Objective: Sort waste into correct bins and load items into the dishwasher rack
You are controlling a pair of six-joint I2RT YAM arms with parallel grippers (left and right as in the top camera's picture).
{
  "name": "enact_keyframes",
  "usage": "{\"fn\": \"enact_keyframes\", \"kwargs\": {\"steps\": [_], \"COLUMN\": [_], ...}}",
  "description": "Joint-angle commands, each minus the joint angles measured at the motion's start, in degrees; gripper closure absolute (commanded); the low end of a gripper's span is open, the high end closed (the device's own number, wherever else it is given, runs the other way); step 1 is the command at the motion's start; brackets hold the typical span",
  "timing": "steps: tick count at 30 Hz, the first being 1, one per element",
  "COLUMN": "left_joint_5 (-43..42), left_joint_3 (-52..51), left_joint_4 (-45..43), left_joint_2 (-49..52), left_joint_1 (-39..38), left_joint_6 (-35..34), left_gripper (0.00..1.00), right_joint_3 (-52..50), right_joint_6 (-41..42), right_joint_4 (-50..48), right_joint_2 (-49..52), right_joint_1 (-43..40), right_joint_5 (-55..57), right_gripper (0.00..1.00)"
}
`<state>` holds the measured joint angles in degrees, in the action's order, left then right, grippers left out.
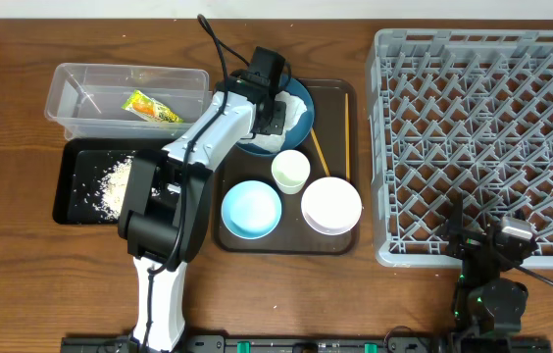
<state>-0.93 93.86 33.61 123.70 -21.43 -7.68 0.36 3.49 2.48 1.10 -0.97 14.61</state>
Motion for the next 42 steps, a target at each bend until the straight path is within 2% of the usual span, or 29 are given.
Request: {"fn": "enact_keyframes", "kwargs": {"steps": [1,6,14,15,18,19,21,31,42], "left_joint_5": [0.5,0.9,8.5,8.4,8.0,8.0,7.8,7.4,7.4], "left_joint_3": [0.1,0.1,0.1,0.1,0.1,0.1,0.1,0.1,0.1], "left_joint_4": [-0.2,-0.4,-0.5,-0.4,0.6,1.0,1.4,1.3,0.0], "left_joint_2": [-1.2,-4.2,-9.5,-9.5,-8.3,-7.7,-6.1,0.7,0.8], "left_joint_1": [0.1,0.1,0.1,0.1,0.1,0.1,0.1,0.1,0.1], "left_joint_6": [-0.1,-0.1,-0.2,-0.2,-0.2,-0.2,-1.6,-3.6,-3.6], "left_gripper": [0.94,0.94,0.93,0.85,0.47,0.41,0.38,0.41,0.67], "right_joint_3": [0.0,0.0,0.0,0.0,0.0,0.0,0.0,0.0,0.0], "right_joint_6": [0.7,0.7,0.7,0.7,0.7,0.7,0.7,0.7,0.7], "right_joint_4": [0.3,0.3,0.3,0.3,0.3,0.3,0.3,0.3,0.3], "right_joint_2": [0.0,0.0,0.0,0.0,0.0,0.0,0.0,0.0,0.0], "right_joint_1": [0.6,0.6,0.6,0.6,0.6,0.6,0.6,0.6,0.6], "right_joint_5": [0.2,0.2,0.2,0.2,0.2,0.2,0.2,0.2,0.2], "right_gripper": [0.01,0.01,0.01,0.01,0.01,0.01,0.01,0.01,0.01]}}
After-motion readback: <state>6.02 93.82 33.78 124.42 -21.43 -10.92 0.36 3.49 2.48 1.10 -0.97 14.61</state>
